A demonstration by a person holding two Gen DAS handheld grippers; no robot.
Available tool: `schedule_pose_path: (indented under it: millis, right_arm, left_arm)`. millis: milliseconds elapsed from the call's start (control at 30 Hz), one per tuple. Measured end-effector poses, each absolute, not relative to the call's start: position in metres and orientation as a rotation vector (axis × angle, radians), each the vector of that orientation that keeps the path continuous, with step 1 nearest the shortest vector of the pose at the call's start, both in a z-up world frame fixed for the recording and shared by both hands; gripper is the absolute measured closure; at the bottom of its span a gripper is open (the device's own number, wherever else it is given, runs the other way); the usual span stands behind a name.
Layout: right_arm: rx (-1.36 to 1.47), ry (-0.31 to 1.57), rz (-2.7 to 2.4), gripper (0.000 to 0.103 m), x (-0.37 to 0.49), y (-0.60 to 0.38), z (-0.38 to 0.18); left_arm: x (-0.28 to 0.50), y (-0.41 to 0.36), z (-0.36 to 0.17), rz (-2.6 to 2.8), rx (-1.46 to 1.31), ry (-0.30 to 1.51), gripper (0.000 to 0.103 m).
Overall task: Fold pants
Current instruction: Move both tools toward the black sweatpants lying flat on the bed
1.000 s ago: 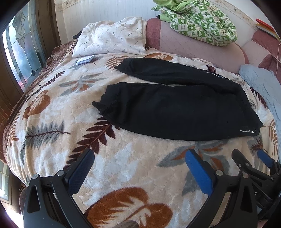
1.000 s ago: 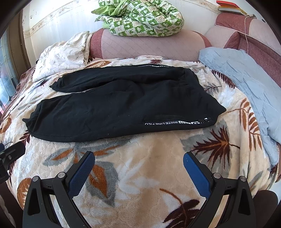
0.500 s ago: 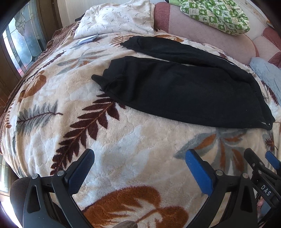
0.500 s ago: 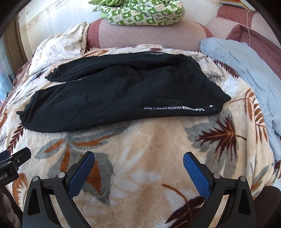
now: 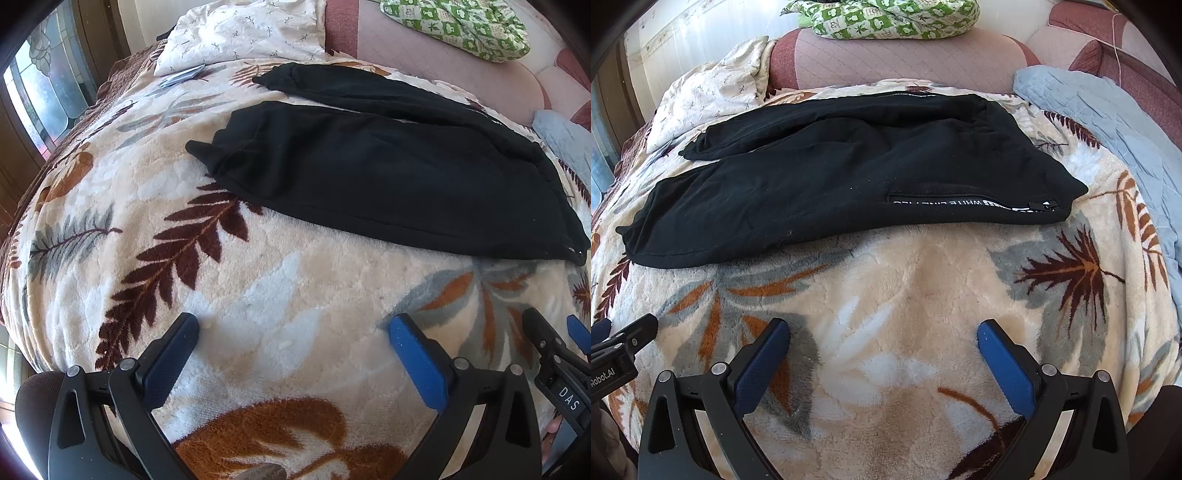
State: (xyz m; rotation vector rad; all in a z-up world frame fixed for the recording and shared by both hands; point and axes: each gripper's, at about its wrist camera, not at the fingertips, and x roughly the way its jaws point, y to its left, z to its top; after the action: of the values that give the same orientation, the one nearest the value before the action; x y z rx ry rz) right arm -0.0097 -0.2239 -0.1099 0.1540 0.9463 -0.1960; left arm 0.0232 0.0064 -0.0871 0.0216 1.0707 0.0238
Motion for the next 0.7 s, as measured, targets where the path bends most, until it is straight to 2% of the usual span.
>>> schedule_pose_path:
  millis: [700]
  right_arm:
    - [0.148,1.010,-0.179,0.000,-0.0033,-0.2257,-0.1111]
  left_arm:
    - [0.0225,0.0047,-0.0912,0.017,0.041,1.091,0.000]
